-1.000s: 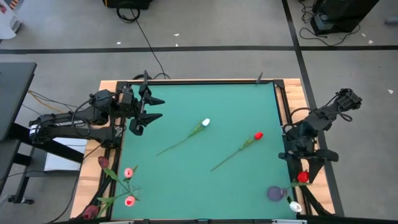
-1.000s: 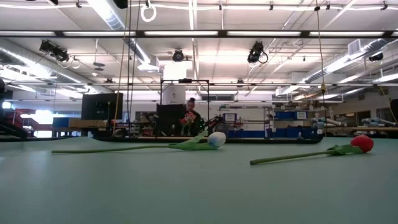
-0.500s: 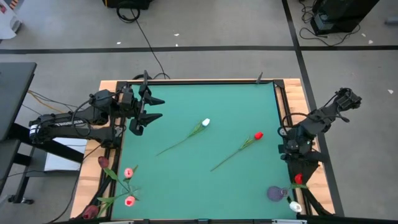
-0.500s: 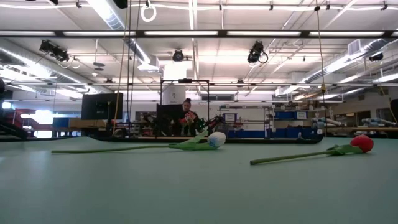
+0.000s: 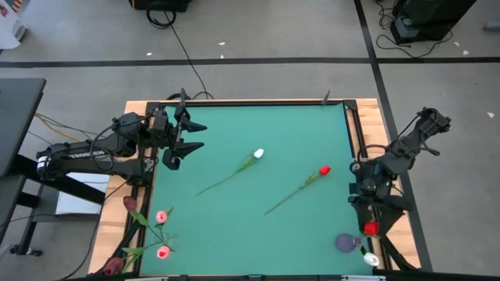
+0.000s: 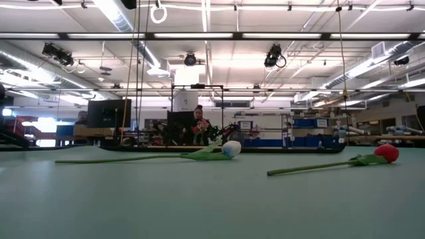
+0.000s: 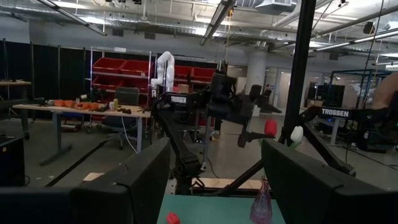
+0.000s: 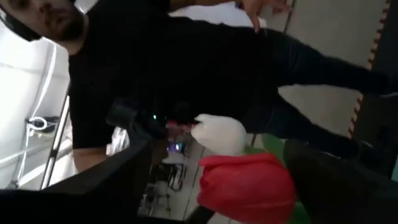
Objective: Sort flowers into vase by color
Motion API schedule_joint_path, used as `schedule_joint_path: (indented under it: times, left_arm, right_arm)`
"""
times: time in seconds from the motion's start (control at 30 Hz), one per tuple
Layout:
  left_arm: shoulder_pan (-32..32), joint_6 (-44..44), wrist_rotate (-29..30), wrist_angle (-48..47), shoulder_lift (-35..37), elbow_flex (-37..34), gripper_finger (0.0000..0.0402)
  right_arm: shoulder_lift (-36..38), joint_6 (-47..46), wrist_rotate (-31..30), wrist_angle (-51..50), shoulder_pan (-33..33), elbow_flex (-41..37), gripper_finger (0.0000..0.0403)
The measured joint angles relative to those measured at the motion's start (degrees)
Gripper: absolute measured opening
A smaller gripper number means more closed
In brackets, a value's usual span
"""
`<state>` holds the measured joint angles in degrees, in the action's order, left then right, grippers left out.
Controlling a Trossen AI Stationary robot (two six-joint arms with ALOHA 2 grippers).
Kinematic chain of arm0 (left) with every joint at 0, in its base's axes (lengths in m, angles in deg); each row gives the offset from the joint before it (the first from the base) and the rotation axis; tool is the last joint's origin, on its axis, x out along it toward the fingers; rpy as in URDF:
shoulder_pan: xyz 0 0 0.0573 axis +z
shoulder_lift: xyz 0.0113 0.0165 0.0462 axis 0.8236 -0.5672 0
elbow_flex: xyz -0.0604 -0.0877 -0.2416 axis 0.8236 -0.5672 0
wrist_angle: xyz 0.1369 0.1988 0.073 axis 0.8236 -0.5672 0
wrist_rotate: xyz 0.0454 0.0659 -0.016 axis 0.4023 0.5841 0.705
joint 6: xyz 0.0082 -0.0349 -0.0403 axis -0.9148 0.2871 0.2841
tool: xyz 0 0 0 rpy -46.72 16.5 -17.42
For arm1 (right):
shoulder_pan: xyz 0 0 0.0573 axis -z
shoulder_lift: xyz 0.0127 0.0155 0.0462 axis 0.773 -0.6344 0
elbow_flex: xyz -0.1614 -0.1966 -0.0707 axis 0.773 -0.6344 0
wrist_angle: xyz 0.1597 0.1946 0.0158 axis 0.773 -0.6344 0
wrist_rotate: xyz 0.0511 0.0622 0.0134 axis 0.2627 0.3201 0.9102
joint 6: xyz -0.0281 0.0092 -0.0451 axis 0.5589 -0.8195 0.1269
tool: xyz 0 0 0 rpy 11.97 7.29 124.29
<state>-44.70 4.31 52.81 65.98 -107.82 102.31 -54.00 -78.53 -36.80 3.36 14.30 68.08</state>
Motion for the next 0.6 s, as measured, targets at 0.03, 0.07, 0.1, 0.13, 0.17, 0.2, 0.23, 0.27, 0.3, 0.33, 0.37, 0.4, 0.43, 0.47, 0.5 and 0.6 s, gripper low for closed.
schedule_joint_path:
  times: [0.03, 0.07, 0.1, 0.13, 0.17, 0.2, 0.23, 0.27, 0.3, 0.33, 0.37, 0.4, 0.43, 0.47, 0.5, 0.6]
  left_arm:
    - [0.0, 0.0, 0.0, 0.0, 0.0, 0.0, 0.0259]
    - [0.0, 0.0, 0.0, 0.0, 0.0, 0.0, 0.0259]
    - [0.0, 0.0, 0.0, 0.0, 0.0, 0.0, 0.0259]
    - [0.0, 0.0, 0.0, 0.0, 0.0, 0.0, 0.0259]
    - [0.0, 0.0, 0.0, 0.0, 0.0, 0.0, 0.0259]
    - [0.0, 0.0, 0.0, 0.0, 0.0, 0.0, 0.0259]
    - [0.0, 0.0, 0.0, 0.0, 0.0, 0.0, 0.0259]
    - [0.0, 0.0, 0.0, 0.0, 0.0, 0.0, 0.0259]
    - [0.0, 0.0, 0.0, 0.0, 0.0, 0.0, 0.0259]
    - [0.0, 0.0, 0.0, 0.0, 0.0, 0.0, 0.0259]
    - [0.0, 0.0, 0.0, 0.0, 0.0, 0.0, 0.0259]
    - [0.0, 0.0, 0.0, 0.0, 0.0, 0.0, 0.0259]
    - [0.0, 0.0, 0.0, 0.0, 0.0, 0.0, 0.0259]
    - [0.0, 0.0, 0.0, 0.0, 0.0, 0.0, 0.0259]
    - [0.0, 0.0, 0.0, 0.0, 0.0, 0.0, 0.0259]
    - [0.0, 0.0, 0.0, 0.0, 0.0, 0.0, 0.0259]
  right_arm:
    - [-0.1, -0.1, 0.1, 0.2, 0.2, 0.0, 0.0379]
    - [-0.1, -0.1, 0.0, 1.2, 0.4, 0.0, 0.0387]
    - [-0.1, 0.3, -0.2, 2.4, 0.4, 0.0, 0.0393]
    - [0.0, 1.2, -0.7, 2.8, 0.5, 0.1, 0.0396]
    - [0.2, 1.9, -1.0, 2.3, 0.5, 0.1, 0.0398]
    - [0.3, 2.7, -1.4, 1.1, 0.5, 0.1, 0.0398]
    - [0.3, 3.6, -1.5, -0.5, 0.5, 0.1, 0.0397]
    - [0.3, 4.8, -1.6, -2.5, 0.5, 0.1, 0.0395]
    - [0.3, 6.0, -1.8, -5.2, 0.5, 0.1, 0.0393]
    - [0.3, 6.9, -2.0, -8.3, 0.5, 0.0, 0.0392]
    - [0.3, 7.9, -2.0, -10.6, 0.5, 0.0, 0.039]
    - [0.3, 9.2, -2.1, -12.1, 0.5, 0.0, 0.0389]
    - [0.4, 10.4, -2.3, -12.7, 0.5, 0.0, 0.0387]
    - [0.6, 11.4, -2.9, -12.6, 0.4, 0.0, 0.0386]
    - [0.9, 12.2, -3.5, -12.0, 0.4, 0.0, 0.0385]
    - [1.9, 14.3, -6.2, -10.1, 0.3, 0.0, 0.0381]
